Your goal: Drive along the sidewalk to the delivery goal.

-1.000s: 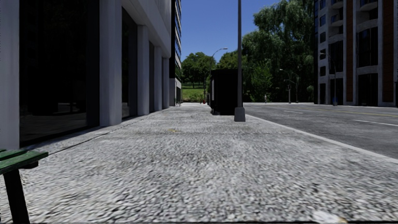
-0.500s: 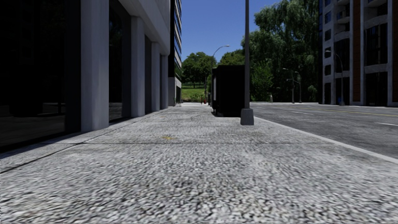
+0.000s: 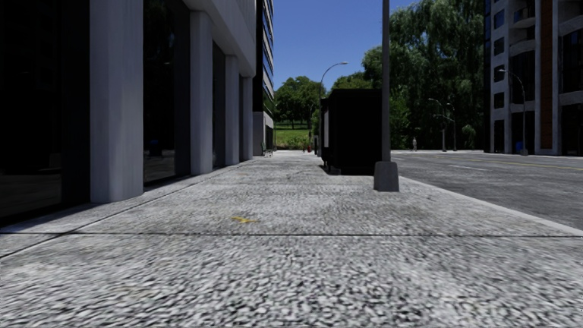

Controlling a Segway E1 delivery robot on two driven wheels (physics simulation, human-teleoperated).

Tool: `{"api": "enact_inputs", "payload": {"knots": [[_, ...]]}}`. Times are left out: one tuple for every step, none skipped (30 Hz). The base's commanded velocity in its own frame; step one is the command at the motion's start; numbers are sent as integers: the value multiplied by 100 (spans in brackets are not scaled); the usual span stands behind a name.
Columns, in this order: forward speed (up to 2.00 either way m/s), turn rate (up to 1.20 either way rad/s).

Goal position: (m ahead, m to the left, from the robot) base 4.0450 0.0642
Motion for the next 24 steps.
{"api": "enact_inputs", "payload": {"knots": [[200,0],[200,0],[200,0],[200,0],[200,0],[200,0],[200,0],[200,0],[200,0],[200,0],[200,0],[200,0],[200,0],[200,0],[200,0],[200,0],[200,0],[200,0],[200,0],[200,0],[200,0],[200,0],[200,0],[200,0]]}}
